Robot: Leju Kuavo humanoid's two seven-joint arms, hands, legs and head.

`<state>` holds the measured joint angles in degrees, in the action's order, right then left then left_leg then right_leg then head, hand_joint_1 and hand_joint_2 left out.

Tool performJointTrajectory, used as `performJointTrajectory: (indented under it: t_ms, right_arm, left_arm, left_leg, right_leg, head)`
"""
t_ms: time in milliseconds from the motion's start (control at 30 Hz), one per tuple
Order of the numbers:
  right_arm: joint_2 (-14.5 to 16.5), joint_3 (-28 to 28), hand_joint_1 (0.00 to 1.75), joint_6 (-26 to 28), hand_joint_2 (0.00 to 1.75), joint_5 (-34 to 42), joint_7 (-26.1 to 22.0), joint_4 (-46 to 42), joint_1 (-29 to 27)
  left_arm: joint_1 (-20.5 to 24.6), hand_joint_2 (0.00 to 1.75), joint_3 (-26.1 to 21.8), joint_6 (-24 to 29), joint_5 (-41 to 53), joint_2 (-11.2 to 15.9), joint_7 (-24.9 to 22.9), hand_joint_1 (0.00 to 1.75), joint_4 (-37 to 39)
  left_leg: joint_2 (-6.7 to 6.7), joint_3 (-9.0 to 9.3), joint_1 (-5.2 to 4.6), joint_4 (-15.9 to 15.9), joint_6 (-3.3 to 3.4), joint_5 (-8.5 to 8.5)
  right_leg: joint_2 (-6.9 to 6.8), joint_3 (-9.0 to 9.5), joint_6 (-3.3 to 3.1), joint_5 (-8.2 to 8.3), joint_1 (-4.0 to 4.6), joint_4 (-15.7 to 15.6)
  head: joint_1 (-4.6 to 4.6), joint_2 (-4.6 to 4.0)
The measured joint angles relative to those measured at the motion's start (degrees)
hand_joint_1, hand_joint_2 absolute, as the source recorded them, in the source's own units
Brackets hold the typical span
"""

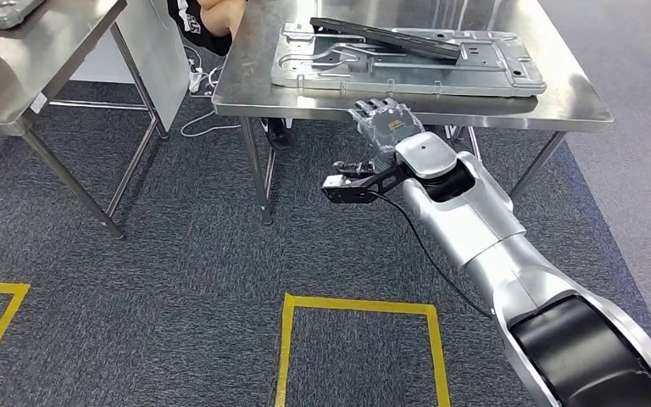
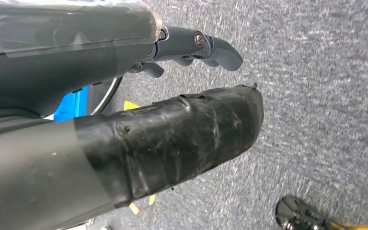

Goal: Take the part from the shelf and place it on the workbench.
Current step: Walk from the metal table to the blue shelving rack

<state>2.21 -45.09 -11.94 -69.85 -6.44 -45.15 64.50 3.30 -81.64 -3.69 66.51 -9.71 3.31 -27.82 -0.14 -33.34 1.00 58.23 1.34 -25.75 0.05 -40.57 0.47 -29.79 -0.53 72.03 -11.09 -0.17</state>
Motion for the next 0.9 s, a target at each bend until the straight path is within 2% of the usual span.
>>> performJointTrajectory:
  t_ms: [67, 100, 133, 200, 267, 333, 400, 433, 467, 500, 533, 600, 633, 733, 767, 800, 833, 900]
  right_arm:
    - [-0.01, 0.00, 0.00, 0.02, 0.00, 0.00, 0.00, -0.01, 0.17]
    - [-0.01, 0.00, 0.00, 0.02, 0.00, 0.00, 0.00, -0.02, 0.25]
    - [-0.01, 0.00, 0.00, 0.02, 0.00, 0.00, -0.01, -0.02, 0.29]
    - [0.00, 0.00, 0.00, 0.02, 0.00, 0.00, 0.00, -0.03, 0.33]
    - [0.04, 0.00, 0.00, 0.04, 0.00, 0.00, 0.00, -0.06, 0.39]
    - [0.08, 0.00, 0.00, 0.04, 0.00, 0.00, -0.01, -0.07, 0.46]
    - [0.08, 0.00, 0.00, 0.03, 0.00, 0.00, -0.01, -0.05, 0.35]
    - [0.08, 0.00, 0.00, 0.02, 0.00, 0.00, -0.02, -0.04, 0.24]
    - [0.08, 0.00, 0.00, 0.01, 0.00, 0.00, -0.02, -0.03, 0.16]
    - [0.09, 0.00, 0.00, 0.02, 0.00, 0.00, -0.02, -0.03, 0.13]
    - [0.09, 0.00, 0.00, 0.02, 0.00, 0.00, -0.01, -0.03, 0.15]
    - [0.09, 0.00, 0.00, 0.03, 0.00, 0.00, -0.01, -0.03, 0.23]
    - [0.08, 0.00, 0.00, 0.03, 0.00, 0.00, -0.01, -0.03, 0.24]
    - [0.08, 0.00, 0.00, 0.03, 0.00, 0.00, -0.02, -0.04, 0.28]
    - [0.08, 0.00, 0.00, 0.03, 0.00, 0.00, -0.01, -0.05, 0.33]
    - [0.08, 0.00, 0.00, 0.03, 0.00, 0.00, -0.01, -0.05, 0.39]
    - [0.07, 0.00, 0.00, 0.03, 0.00, 0.00, -0.01, -0.05, 0.41]
    - [0.04, 0.00, 0.00, 0.02, 0.00, 0.00, -0.01, -0.03, 0.26]
  left_arm:
    - [0.01, 0.00, 0.00, 0.00, 0.00, -0.08, -0.01, 0.00, 0.00]
    - [0.02, 0.00, 0.00, 0.00, 0.00, -0.14, -0.01, 0.00, 0.00]
    - [0.03, 0.00, 0.00, 0.00, 0.00, -0.19, -0.01, 0.00, 0.00]
    - [0.06, 0.00, 0.01, 0.00, 0.00, -0.23, 0.00, 0.00, -0.01]
    - [0.06, 0.00, 0.01, 0.01, 0.00, -0.20, 0.00, 0.00, -0.01]
    - [0.04, 0.00, 0.00, 0.01, 0.00, -0.18, -0.01, 0.00, -0.01]
    - [0.03, 0.00, 0.00, 0.00, 0.00, -0.22, -0.01, 0.00, 0.00]
    - [0.02, 0.00, 0.00, 0.00, 0.00, -0.25, -0.01, 0.00, 0.00]
    - [0.02, 0.00, 0.00, 0.00, 0.00, -0.26, -0.01, 0.00, 0.00]
    - [0.00, 0.00, 0.00, 0.00, 0.00, -0.24, -0.01, 0.00, 0.00]
    - [-0.01, 0.00, 0.00, 0.00, 0.00, -0.19, -0.01, 0.00, 0.00]
    - [-0.07, 0.00, 0.00, 0.00, 0.00, -0.10, -0.01, 0.00, 0.00]
    - [-0.04, 0.00, 0.00, 0.00, 0.00, -0.08, -0.01, 0.00, 0.00]
    - [0.10, 0.00, 0.00, 0.00, 0.00, -0.08, 0.00, 0.00, 0.00]
    - [0.11, 0.00, 0.00, 0.00, 0.00, -0.09, 0.00, 0.00, 0.00]
    - [0.11, 0.00, 0.01, 0.00, 0.00, -0.10, 0.00, 0.00, 0.00]
    - [0.10, 0.00, 0.01, 0.00, 0.00, -0.11, 0.00, 0.00, 0.00]
    - [0.04, 0.00, 0.01, 0.01, 0.00, -0.07, 0.00, 0.00, 0.00]
  left_leg:
    - [-0.04, 0.09, -0.07, 0.15, -0.23, -0.25]
    - [-0.03, 0.10, -0.10, 0.17, -0.43, -0.30]
    - [-0.03, 0.07, -0.14, 0.16, -0.64, -0.32]
    - [-0.04, 0.12, -0.20, -0.04, -1.23, -0.26]
    - [-0.04, -0.26, -0.21, 0.93, -1.78, -1.24]
    - [-0.04, -2.52, -0.15, 6.03, -2.10, -4.32]
    - [-0.04, -6.17, -0.07, 13.59, -2.40, -7.39]
    - [-0.04, -7.38, -0.03, 15.88, -2.54, -7.67]
    - [-0.03, -7.62, 0.00, 16.02, -2.62, -6.77]
    - [-0.02, -6.76, 0.05, 13.92, -2.64, -4.91]
    - [-0.01, -5.03, 0.10, 10.11, -2.58, -2.65]
    - [-0.04, -1.58, -0.03, 3.22, -2.25, 0.01]
    - [-0.07, -0.70, -0.14, 1.36, -2.01, 0.27]
    - [-0.07, -0.51, -0.16, 0.31, -1.25, 0.08]
    - [-0.03, -0.42, -0.05, 0.09, -0.93, 0.20]
    - [0.04, -0.33, 0.08, -0.14, -0.58, 0.33]
    - [0.11, -0.27, 0.12, -0.27, -0.31, 0.41]
    - [0.17, -0.33, 0.08, -0.22, -0.04, 0.40]
  right_leg:
    - [0.00, 3.76, -0.51, 3.49, 0.20, -7.89]
    - [0.00, 5.11, -0.74, 4.33, 0.40, -10.71]
    - [0.00, 5.73, -0.91, 4.35, 0.59, -12.06]
    - [0.03, 5.89, -1.23, 4.28, 0.64, -12.72]
    - [0.01, 6.17, -1.81, 4.52, 0.27, -13.48]
    - [-0.05, 6.42, -2.33, 4.76, 0.07, -13.96]
    - [-0.05, 6.41, -2.53, 4.73, 0.16, -13.91]
    - [-0.05, 6.41, -2.56, 4.67, 0.21, -13.84]
    - [-0.05, 6.41, -2.55, 4.58, 0.22, -13.72]
    - [-0.03, 6.44, -2.50, 4.44, 0.20, -13.55]
    - [-0.01, 6.47, -2.39, 4.25, 0.18, -13.34]
    - [0.06, 6.37, -1.97, 3.91, 0.28, -12.93]
    - [0.08, 6.29, -1.72, 3.81, 0.35, -12.77]
    - [0.09, 6.20, -0.91, 3.66, 0.40, -12.54]
    - [0.08, 5.98, -0.63, 3.15, 0.37, -11.96]
    - [0.07, 5.31, -0.37, 2.01, 0.34, -10.37]
    - [0.07, 4.03, -0.15, 0.32, 0.24, -7.51]
    - [0.06, 0.45, 0.17, -3.08, 0.13, 0.05]
  head:
    - [-0.01, 0.00]
    - [-0.01, 0.00]
    - [-0.01, 0.00]
    - [-0.01, 0.00]
    - [-0.01, 0.00]
    - [-0.01, 0.00]
    - [-0.01, 0.00]
    - [-0.01, 0.00]
    - [-0.01, 0.00]
    - [-0.01, 0.00]
    - [-0.01, 0.00]
    - [-0.01, 0.00]
    - [-0.01, 0.00]
    - [-0.01, 0.00]
    - [-0.01, 0.00]
    - [-0.01, 0.00]
    - [-0.01, 0.00]
    - [-0.01, 0.00]
